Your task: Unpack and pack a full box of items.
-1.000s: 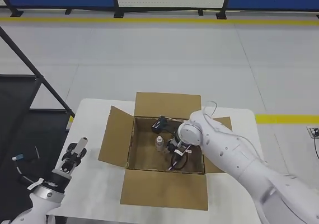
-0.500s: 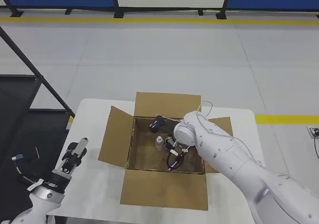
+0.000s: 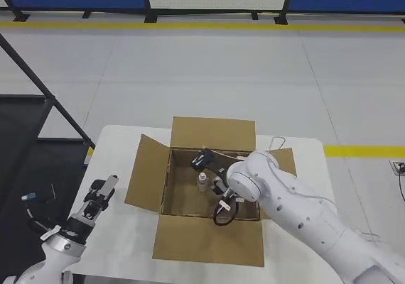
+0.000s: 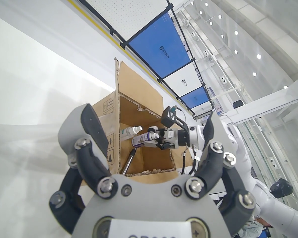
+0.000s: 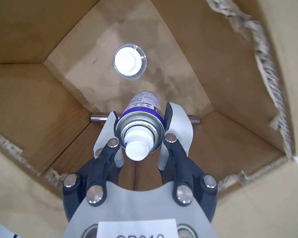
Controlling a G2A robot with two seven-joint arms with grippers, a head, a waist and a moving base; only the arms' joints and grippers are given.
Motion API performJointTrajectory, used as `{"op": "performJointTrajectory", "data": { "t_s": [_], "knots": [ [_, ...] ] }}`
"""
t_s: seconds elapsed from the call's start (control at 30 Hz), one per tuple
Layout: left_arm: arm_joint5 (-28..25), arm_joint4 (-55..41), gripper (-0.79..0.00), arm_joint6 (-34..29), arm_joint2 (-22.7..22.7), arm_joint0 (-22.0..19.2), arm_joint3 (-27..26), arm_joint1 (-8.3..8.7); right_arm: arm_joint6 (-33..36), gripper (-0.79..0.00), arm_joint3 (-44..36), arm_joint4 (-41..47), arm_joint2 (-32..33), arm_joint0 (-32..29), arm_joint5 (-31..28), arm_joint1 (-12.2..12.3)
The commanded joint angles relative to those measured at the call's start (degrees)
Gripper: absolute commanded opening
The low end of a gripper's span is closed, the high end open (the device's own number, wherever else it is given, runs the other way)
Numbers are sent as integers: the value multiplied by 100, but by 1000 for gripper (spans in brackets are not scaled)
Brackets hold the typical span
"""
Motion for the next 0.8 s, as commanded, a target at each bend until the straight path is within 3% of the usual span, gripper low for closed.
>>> {"op": "performJointTrajectory", "data": {
  "t_s": [0.0,0.13,0.27,0.37,0.53,0.6,0.77],
  "knots": [
    [3,-8,0,-4,20,-14,12,7,165,-785,-738,-354,412,-319,312,189],
    [4,7,0,-26,81,-43,1,21,629,-785,-2369,-1237,1490,-1242,932,590],
    [15,39,0,-31,141,-65,-6,35,983,-785,-3981,-2103,2829,-2550,1458,918],
    [16,71,0,-26,176,-74,2,46,997,-785,-4571,-2221,3908,-3480,1736,1054],
    [50,136,0,11,259,-85,9,59,490,-785,-4509,-1644,5370,-4580,1642,1144],
    [69,178,0,29,300,-89,-1,64,160,-785,-4294,-1290,5745,-4903,1354,1158],
    [151,304,0,71,426,-99,-44,74,-277,-785,-3441,-932,6067,-5090,955,1174]
  ]
}}
